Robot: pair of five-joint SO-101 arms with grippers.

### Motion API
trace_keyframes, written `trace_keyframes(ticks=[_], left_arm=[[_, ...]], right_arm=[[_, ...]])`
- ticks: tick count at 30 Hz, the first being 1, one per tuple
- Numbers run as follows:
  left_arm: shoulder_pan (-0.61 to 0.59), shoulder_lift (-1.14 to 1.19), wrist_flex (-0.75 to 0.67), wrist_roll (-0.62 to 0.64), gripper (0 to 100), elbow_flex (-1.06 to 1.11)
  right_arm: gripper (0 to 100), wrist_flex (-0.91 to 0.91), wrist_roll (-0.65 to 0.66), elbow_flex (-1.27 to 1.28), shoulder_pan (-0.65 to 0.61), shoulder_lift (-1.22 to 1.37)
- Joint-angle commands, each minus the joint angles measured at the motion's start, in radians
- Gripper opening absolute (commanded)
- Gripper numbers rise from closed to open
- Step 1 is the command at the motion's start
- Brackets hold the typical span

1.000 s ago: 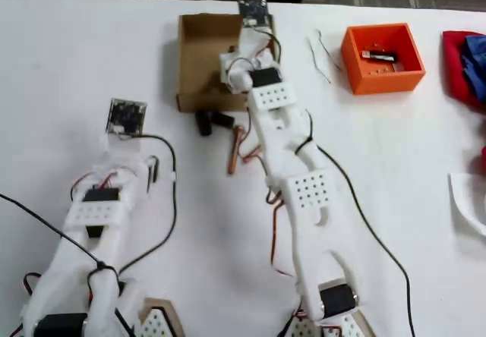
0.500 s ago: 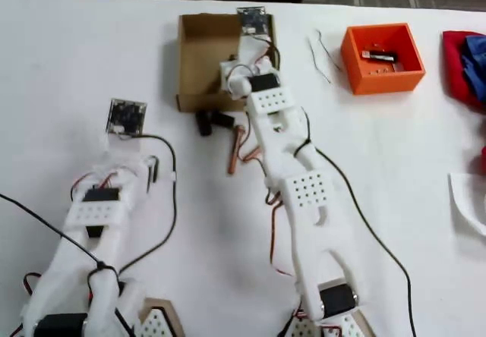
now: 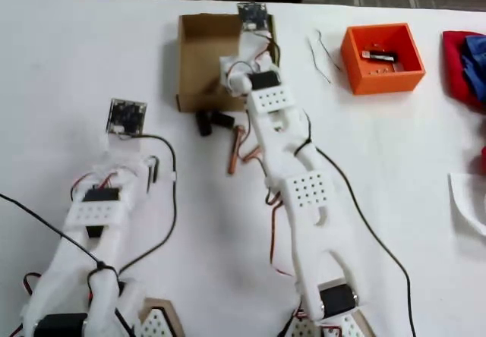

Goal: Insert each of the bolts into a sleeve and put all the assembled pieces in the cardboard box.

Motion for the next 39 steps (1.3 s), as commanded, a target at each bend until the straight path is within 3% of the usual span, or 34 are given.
trace_keyframes(ticks=[1,4,9,21,24,29,34,39], left_arm=[[0.012,-0.009,-0.018,0.000,17,-0.004],[0.012,-0.009,-0.018,0.000,17,-0.004],[0.012,-0.009,-0.018,0.000,17,-0.004],[0.008,-0.011,-0.018,0.000,17,-0.005],[0.006,-0.011,-0.018,0.002,17,-0.005],[-0.057,-0.018,-0.014,0.028,17,-0.010],[-0.252,-0.018,-0.011,0.242,17,-0.031],[-0.339,-0.018,-0.014,0.307,17,-0.036]], right_arm=[[9.8,0.079,-0.003,-0.153,-0.010,-0.064],[10.0,0.180,0.003,-0.282,-0.007,-0.107],[9.8,0.400,0.140,-0.451,-0.005,-0.159],[9.8,0.846,0.137,-0.443,-0.116,-0.387],[9.9,0.918,0.084,-0.436,-0.150,-0.394],[10.0,0.938,0.049,-0.358,-0.179,-0.366],[10.1,0.934,0.046,-0.218,-0.219,-0.358],[10.1,0.883,0.043,-0.077,-0.236,-0.358]])
